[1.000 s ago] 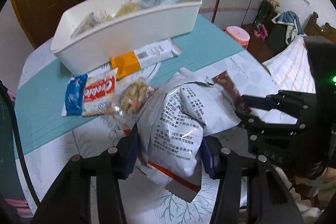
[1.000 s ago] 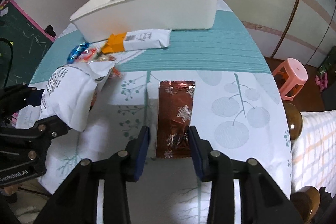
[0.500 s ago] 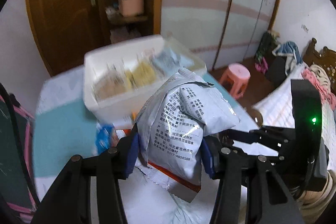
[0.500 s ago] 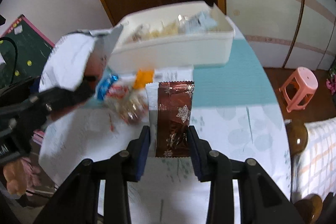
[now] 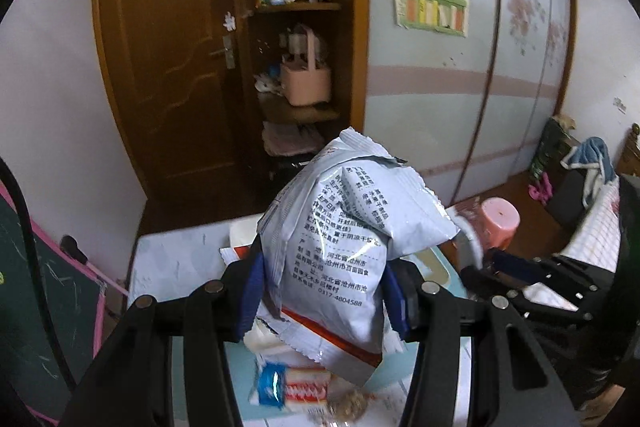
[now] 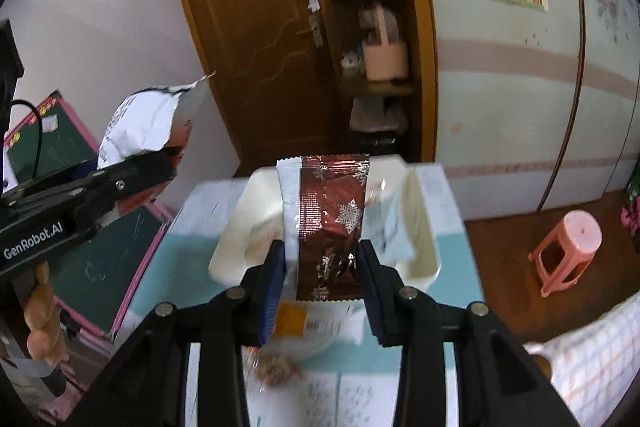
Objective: Organize snacks
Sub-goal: 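Carry both packets into the white tray and open both tools, then move both tools back toward the remaining snacks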
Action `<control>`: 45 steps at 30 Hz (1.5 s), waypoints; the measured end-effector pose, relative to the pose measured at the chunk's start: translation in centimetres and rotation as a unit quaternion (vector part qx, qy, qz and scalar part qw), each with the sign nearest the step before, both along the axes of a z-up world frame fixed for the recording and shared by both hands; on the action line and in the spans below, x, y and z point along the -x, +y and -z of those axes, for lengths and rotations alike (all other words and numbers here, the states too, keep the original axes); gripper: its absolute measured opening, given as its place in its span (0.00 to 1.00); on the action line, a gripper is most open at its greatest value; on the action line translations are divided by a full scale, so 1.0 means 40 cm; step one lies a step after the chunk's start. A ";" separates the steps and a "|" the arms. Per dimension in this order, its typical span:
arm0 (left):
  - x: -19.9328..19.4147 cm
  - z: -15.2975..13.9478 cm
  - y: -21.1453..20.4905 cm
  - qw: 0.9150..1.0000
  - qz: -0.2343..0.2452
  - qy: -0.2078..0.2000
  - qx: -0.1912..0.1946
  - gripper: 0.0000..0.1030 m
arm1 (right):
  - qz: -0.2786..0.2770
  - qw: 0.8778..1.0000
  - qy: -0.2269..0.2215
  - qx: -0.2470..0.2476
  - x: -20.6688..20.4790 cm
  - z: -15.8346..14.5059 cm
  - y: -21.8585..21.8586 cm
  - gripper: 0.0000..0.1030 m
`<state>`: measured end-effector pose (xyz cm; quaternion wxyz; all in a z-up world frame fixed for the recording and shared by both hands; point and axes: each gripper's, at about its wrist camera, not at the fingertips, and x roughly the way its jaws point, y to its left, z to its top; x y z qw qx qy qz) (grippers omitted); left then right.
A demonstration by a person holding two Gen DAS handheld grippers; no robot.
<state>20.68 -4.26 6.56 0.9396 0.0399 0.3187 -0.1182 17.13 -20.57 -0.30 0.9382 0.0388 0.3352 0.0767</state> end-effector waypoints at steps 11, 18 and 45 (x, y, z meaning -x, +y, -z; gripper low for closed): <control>-0.191 0.001 -0.039 0.997 -0.038 0.003 -0.072 0.51 | 0.056 0.998 0.009 0.026 -0.182 -0.039 -0.030 0.41; -0.329 0.112 -0.016 0.988 -0.104 0.054 -0.101 0.96 | 0.045 0.995 0.069 0.049 -0.276 0.052 0.005 0.53; -0.190 0.178 0.007 0.988 -0.038 0.105 -0.104 0.96 | 0.036 0.993 0.103 0.049 -0.195 0.077 0.030 0.53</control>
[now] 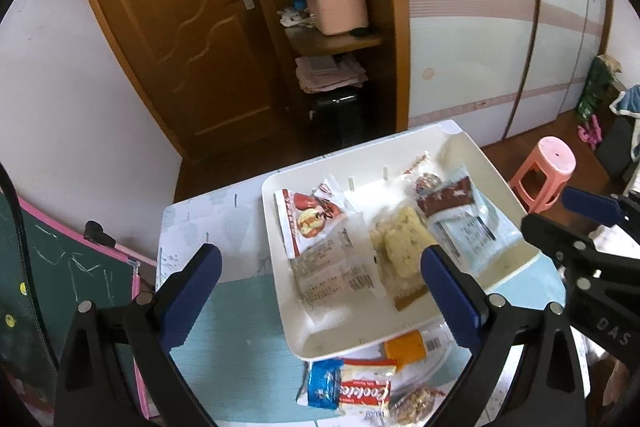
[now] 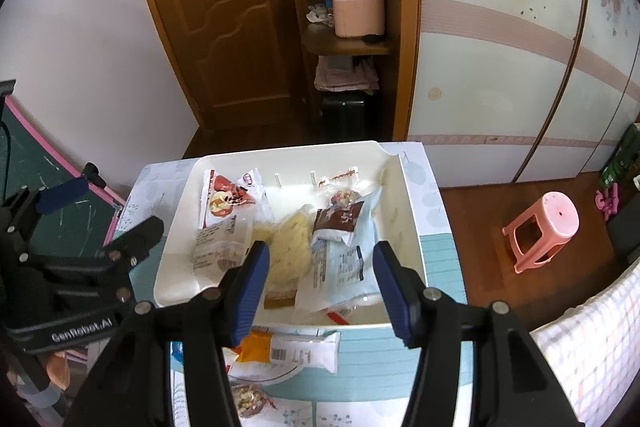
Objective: Organize snacks
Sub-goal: 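Move both tools back toward the remaining snacks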
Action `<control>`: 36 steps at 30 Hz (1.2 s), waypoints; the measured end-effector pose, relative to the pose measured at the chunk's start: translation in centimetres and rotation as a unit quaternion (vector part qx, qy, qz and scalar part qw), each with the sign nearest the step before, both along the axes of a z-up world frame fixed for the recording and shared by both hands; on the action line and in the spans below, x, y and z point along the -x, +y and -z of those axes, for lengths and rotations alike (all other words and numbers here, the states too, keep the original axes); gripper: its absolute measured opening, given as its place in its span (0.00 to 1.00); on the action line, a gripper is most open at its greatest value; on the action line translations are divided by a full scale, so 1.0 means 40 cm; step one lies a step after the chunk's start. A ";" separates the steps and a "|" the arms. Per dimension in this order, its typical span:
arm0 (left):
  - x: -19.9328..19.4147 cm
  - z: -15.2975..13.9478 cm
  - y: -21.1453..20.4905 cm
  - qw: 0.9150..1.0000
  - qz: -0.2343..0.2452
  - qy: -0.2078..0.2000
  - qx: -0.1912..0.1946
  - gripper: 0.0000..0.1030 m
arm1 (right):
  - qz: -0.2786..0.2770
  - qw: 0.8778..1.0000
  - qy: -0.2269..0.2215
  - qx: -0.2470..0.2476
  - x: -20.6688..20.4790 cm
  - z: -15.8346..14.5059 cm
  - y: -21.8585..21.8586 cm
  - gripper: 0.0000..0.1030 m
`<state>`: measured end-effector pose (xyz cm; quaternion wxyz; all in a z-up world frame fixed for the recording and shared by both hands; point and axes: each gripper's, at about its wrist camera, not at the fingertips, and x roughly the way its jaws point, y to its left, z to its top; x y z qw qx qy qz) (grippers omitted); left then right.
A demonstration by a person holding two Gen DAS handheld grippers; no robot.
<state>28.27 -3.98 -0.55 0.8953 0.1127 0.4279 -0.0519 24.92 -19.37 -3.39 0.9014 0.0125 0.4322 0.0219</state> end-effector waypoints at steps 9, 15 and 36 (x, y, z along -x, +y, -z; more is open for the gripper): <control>0.104 -0.004 0.037 0.999 0.032 -0.004 0.007 0.96 | -0.017 1.000 -0.003 0.005 0.075 0.001 0.033 0.53; 0.165 0.040 0.097 0.999 0.043 0.017 0.022 0.97 | -0.039 0.999 0.009 0.004 0.139 0.058 0.075 0.55; 0.339 0.369 0.245 0.992 0.032 0.101 0.062 0.96 | -0.079 0.994 0.078 -0.025 0.282 0.390 0.139 0.63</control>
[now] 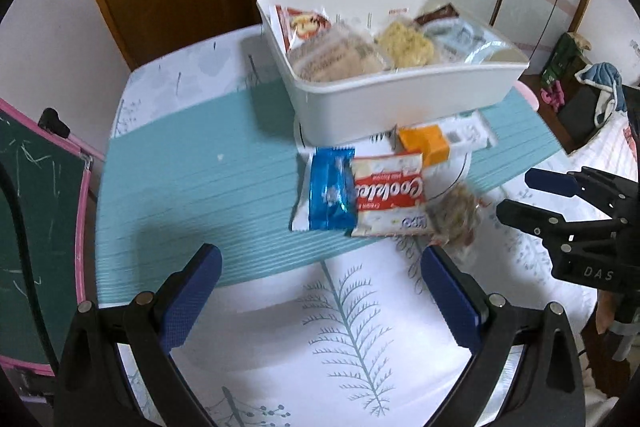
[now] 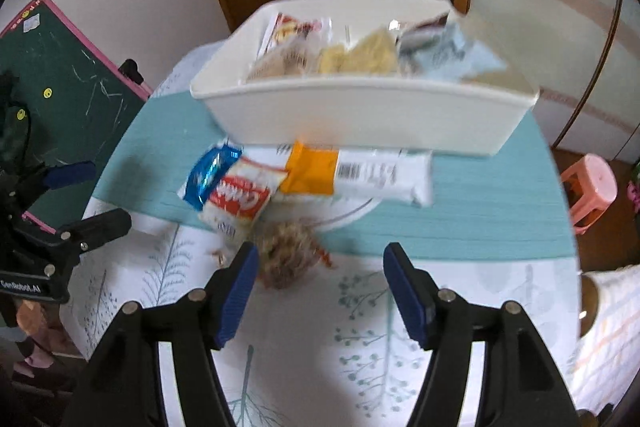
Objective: Organize snacks
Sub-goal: 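Move both tools back toward the remaining snacks, then grasp blue wrapped snack with left tool while right tool grasps clear nut packet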
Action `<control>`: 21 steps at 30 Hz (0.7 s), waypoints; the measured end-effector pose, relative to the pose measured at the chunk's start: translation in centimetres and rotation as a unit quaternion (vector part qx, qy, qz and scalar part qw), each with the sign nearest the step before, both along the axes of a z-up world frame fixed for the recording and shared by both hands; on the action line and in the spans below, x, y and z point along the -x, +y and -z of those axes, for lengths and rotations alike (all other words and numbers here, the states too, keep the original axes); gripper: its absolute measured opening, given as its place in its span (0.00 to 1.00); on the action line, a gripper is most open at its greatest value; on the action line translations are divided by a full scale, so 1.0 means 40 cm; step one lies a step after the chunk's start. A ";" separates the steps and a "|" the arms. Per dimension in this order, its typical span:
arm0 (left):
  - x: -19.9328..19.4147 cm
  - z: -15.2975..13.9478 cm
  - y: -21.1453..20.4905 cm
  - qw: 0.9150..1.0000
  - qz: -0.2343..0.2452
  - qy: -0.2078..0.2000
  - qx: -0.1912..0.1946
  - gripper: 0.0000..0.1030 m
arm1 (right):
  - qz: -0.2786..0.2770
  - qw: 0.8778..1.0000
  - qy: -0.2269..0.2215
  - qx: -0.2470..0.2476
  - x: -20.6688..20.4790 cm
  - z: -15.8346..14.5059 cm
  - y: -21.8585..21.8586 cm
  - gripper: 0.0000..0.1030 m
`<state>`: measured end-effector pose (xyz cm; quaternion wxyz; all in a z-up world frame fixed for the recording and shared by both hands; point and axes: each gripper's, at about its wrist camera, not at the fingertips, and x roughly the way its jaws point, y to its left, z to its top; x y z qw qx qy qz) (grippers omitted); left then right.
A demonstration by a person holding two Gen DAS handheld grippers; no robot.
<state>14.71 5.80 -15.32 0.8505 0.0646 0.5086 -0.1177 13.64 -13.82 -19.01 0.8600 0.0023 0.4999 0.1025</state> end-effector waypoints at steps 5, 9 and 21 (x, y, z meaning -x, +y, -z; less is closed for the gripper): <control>-0.030 0.026 0.009 1.000 -0.009 0.011 0.003 0.96 | -0.010 1.000 0.015 0.002 -0.021 0.051 0.028 0.65; -0.064 0.038 0.024 1.000 -0.023 0.018 0.010 0.96 | -0.021 0.999 0.025 -0.014 -0.042 0.082 0.053 0.76; -0.172 0.102 0.032 0.997 -0.058 0.043 0.035 0.96 | -0.068 0.998 -0.012 0.002 -0.049 0.101 0.120 0.33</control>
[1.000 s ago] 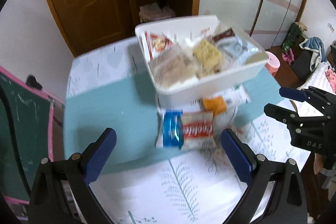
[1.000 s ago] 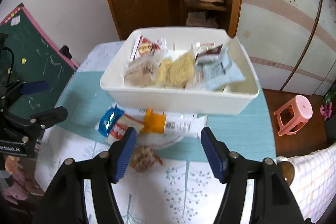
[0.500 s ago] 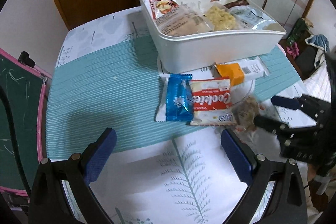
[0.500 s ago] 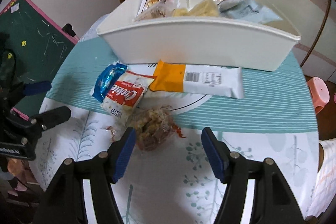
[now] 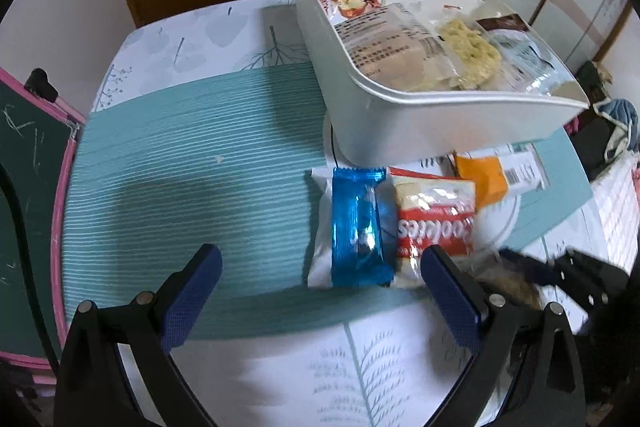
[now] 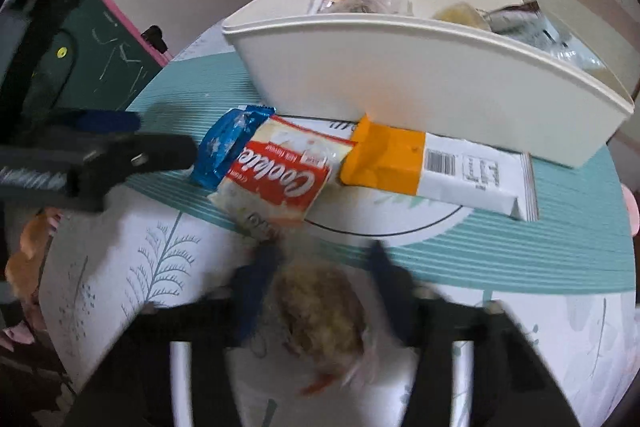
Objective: Organize snacks
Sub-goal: 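Grasp blue wrapped snack with left tool while right tool grasps clear nut packet, then carry both packets into the white tray and open both tools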
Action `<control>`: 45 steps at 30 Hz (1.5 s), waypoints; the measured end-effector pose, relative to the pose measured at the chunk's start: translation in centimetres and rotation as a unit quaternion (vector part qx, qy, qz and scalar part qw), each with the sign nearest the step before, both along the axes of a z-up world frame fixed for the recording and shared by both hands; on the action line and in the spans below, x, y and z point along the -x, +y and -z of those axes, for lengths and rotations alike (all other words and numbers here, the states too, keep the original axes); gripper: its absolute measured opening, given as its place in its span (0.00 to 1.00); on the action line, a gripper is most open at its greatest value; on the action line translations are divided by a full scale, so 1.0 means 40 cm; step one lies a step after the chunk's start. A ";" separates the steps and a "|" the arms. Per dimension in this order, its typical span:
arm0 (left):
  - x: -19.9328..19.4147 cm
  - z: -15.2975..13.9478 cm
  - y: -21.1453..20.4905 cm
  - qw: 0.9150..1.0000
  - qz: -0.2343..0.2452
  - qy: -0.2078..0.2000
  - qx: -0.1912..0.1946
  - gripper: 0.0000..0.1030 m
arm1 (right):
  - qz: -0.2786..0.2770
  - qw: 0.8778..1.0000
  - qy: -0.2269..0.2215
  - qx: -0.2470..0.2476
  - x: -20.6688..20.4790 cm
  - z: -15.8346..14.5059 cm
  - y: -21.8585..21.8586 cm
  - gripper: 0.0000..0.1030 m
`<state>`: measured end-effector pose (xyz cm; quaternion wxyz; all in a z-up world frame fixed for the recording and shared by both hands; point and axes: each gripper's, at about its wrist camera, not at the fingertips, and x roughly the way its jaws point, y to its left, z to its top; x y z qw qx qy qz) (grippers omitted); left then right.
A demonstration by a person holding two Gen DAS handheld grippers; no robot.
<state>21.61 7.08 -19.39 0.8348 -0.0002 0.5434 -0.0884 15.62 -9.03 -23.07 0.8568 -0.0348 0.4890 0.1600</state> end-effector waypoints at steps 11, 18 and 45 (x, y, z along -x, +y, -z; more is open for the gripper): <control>-0.067 0.073 0.000 0.999 -0.036 0.022 0.014 0.67 | 0.043 0.999 -0.013 -0.015 0.053 -0.003 -0.078 0.32; -0.050 0.070 -0.040 0.999 -0.031 -0.015 -0.036 0.30 | 0.045 0.999 -0.026 0.011 0.063 0.002 -0.063 0.32; 0.255 -0.081 -0.130 0.998 0.016 -0.067 0.002 0.27 | 0.056 0.998 -0.036 -0.014 0.155 -0.073 -0.055 0.28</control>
